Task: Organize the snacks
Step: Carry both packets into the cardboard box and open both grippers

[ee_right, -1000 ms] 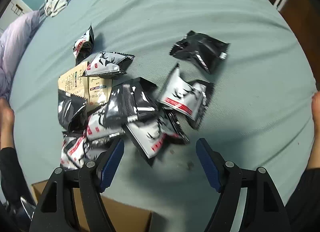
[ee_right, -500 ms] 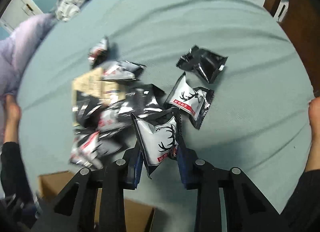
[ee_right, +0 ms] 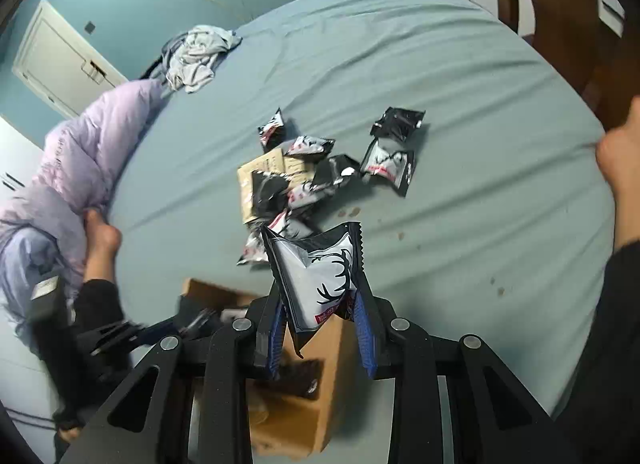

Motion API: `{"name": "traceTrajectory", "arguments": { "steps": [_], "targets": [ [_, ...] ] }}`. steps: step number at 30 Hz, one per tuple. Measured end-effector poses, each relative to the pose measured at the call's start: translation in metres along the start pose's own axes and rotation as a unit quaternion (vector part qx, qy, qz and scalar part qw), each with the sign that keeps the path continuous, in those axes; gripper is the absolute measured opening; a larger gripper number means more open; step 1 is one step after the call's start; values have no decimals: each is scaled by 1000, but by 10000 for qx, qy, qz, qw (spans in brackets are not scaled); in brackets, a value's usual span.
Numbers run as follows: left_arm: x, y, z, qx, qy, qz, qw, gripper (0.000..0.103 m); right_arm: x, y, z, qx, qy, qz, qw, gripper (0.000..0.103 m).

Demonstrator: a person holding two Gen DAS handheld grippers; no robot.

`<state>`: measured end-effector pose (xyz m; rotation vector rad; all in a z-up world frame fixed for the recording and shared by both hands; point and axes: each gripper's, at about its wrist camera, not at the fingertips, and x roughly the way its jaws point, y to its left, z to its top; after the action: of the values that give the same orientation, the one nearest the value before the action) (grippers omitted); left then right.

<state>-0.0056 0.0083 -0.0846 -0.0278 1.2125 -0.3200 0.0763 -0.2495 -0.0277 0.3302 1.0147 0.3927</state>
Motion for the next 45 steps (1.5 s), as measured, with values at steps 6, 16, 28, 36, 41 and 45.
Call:
{"name": "traceTrajectory", "arguments": {
  "steps": [6, 16, 28, 36, 41, 45],
  "targets": [
    [22, -10, 2, 92, 169, 189, 9996, 32, -8, -3, -27, 96, 40, 142, 9998, 29],
    [39, -11, 10, 4, 199, 120, 9997, 32, 2, 13, -45, -18, 193, 201, 9996, 29],
    [34, -6, 18, -254, 167, -172, 9994, 54, 0, 9, -50, 119, 166, 152, 9997, 29],
    [-13, 4, 11, -158, -136, -68, 9998, 79, 4, 10, -55, 153, 240, 130, 9995, 29],
    [-38, 7, 3, 139, -474, 629, 9968, 80, 25, 30, -50, 46, 469, 153, 9988, 29],
    [-43, 17, -1, 67, -502, 564, 9971, 81, 55, 51, -47, -198, 816, -33, 9965, 29]
  ]
}}
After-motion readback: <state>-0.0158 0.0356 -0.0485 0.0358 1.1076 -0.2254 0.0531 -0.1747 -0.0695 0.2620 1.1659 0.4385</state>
